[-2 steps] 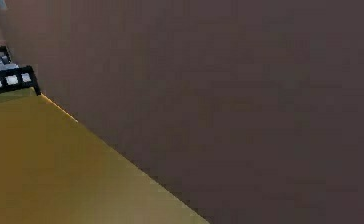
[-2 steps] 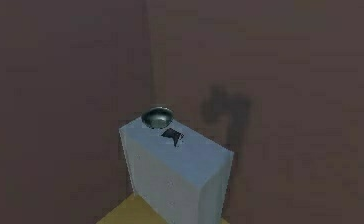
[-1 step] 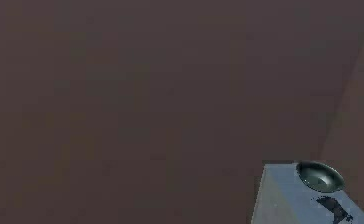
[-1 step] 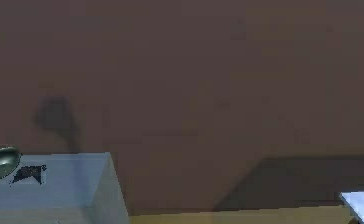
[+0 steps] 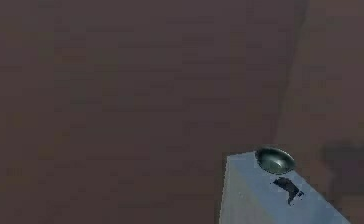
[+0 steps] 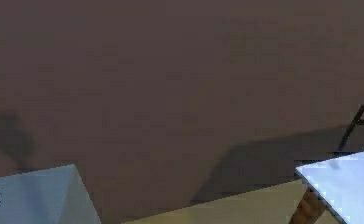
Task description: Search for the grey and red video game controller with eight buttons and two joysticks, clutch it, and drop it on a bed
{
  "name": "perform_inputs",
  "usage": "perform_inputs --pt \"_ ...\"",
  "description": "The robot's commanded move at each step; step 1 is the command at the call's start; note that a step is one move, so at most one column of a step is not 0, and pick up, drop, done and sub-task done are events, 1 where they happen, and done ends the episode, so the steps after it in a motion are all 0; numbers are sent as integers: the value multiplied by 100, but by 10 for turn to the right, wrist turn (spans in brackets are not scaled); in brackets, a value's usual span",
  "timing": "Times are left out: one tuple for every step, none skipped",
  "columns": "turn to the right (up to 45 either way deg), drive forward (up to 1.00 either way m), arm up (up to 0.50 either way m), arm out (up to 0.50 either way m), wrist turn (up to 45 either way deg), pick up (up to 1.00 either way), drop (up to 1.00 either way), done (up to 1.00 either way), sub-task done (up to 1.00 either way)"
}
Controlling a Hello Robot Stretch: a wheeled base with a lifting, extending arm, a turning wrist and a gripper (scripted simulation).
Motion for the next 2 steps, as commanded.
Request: perform_inputs --pt "0 35 0 0 0 0 0 0 0" --pt "-330 0 0 0 0 0 0 0 0"
